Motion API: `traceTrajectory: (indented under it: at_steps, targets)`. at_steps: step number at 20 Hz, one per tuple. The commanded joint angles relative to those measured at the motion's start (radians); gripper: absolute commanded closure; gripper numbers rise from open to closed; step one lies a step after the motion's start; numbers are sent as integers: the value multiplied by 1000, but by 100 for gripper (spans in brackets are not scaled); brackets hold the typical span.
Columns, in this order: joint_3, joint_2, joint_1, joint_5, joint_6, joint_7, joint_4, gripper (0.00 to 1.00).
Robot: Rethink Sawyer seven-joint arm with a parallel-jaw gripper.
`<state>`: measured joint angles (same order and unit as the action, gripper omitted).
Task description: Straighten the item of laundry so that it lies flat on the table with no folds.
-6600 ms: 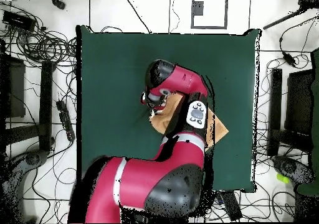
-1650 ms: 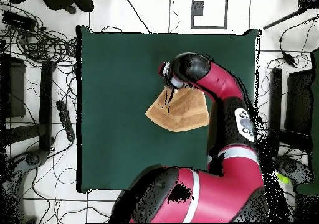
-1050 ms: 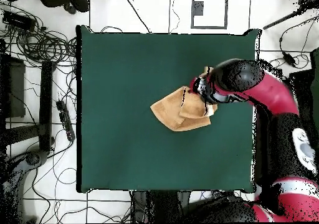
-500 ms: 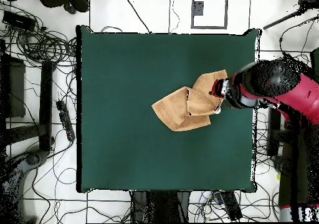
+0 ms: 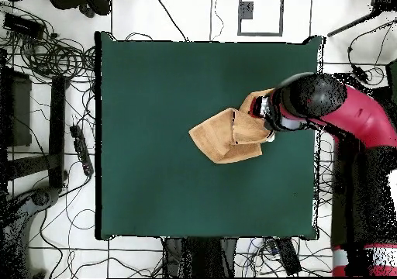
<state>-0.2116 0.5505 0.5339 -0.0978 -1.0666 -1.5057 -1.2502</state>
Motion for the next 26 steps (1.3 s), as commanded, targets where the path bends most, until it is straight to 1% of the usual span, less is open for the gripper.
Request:
traceTrajectory:
  at_steps: [1, 3, 6, 9, 11, 13, 17, 18, 21, 23, 24, 25, 26]
  targets:
    - [-126, -152, -99, -10, 107, -3, -55, 0]
    - [-134, -163, -96, -11, 160, 12, -69, 0]
    - [-159, -172, -78, -37, 236, 81, -95, 0]
    - [-156, -176, -76, -79, 253, 117, -100, 0]
    - [-167, -169, -52, -107, 254, 168, -124, 0]
    - [-186, -151, -15, -118, 230, 216, -159, 0]
    - [-214, -72, 39, -112, 167, 226, -251, 0]
    - [-227, -70, 52, -119, 175, 232, -264, 0]
    - [-256, -81, 69, -145, 223, 228, -294, 0]
    - [-258, -91, 57, -159, 215, 204, -293, 0]
    - [-260, -97, 55, -151, 212, 166, -300, 0]
    - [-254, -104, 53, -124, 214, 102, -314, 0]
    - [-250, -103, 52, -107, 237, 48, -335, 0]
